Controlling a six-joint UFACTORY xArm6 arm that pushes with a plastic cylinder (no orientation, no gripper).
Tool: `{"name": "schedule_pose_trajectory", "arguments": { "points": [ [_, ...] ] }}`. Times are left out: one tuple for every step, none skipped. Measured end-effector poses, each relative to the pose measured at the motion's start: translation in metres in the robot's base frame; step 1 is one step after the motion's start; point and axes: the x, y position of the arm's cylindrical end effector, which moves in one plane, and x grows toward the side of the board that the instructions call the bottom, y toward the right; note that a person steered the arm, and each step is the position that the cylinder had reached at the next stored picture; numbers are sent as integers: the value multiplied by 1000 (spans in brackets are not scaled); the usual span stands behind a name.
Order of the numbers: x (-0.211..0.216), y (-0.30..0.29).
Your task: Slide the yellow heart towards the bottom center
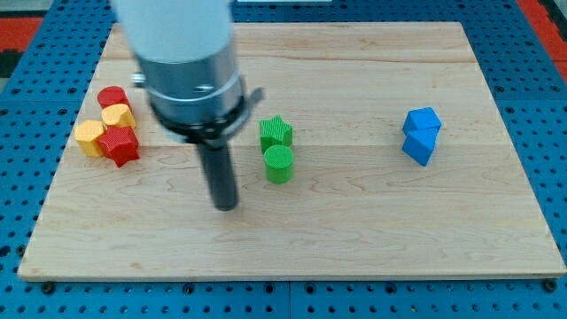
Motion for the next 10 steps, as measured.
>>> {"name": "schedule_pose_trajectory", "arguments": {
  "points": [
    [0, 20],
    [0, 28],
    [10, 87],
    [13, 152],
    [-10, 182],
    [-61, 193],
    [-111, 197],
    [-142, 198],
    [-136, 154],
    [-138, 141]
  ]
}}
